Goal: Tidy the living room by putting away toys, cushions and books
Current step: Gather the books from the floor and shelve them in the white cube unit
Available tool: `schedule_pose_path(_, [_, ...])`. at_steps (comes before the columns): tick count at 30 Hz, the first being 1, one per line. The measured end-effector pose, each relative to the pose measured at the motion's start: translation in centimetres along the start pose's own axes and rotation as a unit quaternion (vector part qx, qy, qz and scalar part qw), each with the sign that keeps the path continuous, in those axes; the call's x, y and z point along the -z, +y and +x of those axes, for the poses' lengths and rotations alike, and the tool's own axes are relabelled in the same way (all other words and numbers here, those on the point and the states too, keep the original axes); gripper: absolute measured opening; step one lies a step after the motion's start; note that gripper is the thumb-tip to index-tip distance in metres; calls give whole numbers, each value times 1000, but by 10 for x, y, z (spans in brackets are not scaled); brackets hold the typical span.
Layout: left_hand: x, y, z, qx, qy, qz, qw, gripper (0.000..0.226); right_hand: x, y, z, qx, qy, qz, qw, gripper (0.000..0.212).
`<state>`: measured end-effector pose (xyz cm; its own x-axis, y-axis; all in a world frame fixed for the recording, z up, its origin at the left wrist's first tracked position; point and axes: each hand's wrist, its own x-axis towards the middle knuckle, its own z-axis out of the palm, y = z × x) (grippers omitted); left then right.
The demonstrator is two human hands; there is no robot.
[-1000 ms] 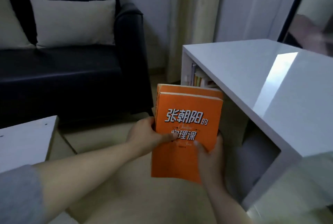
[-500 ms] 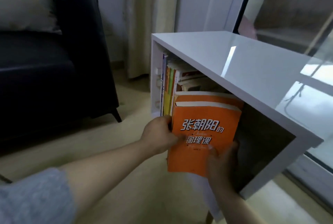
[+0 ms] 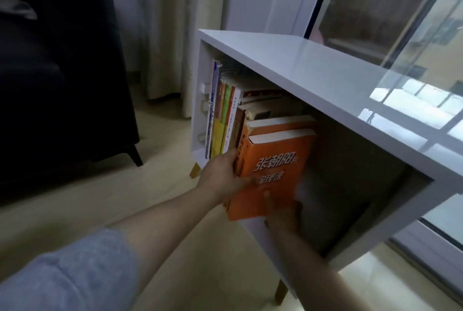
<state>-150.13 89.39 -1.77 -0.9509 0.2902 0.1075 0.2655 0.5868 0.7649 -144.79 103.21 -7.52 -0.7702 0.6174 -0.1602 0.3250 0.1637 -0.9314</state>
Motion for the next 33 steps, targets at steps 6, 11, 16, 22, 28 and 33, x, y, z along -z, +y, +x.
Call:
schedule_pose_path(6, [-1, -7, 8, -10, -10, 13, 1000, 68, -23, 27, 23, -128, -84, 104, 983, 94])
schedule_pose_path(11, [-8, 0, 13, -32, -20, -7, 999, 69, -17, 5, 17, -204, -88, 278, 935, 62])
schedule_pose_path(16, [-16, 5, 25, -30, -13, -14, 999, 67, -18, 8, 30, -186, -68, 342, 919, 62])
schedule_pose_path(22, [-15, 8, 30, -16, 1, -31, 999, 59, -25, 4, 49, -149, -54, 279, 947, 68])
schedule_pose_path(28, [-6, 13, 32, -28, 15, 107, 994, 42, -25, -4, 50, -162, -61, 280, 944, 72])
schedule_pose_path(33, [-2, 9, 33, -25, -26, 152, 988, 35, -26, -4, 52, -119, -60, 207, 969, 73])
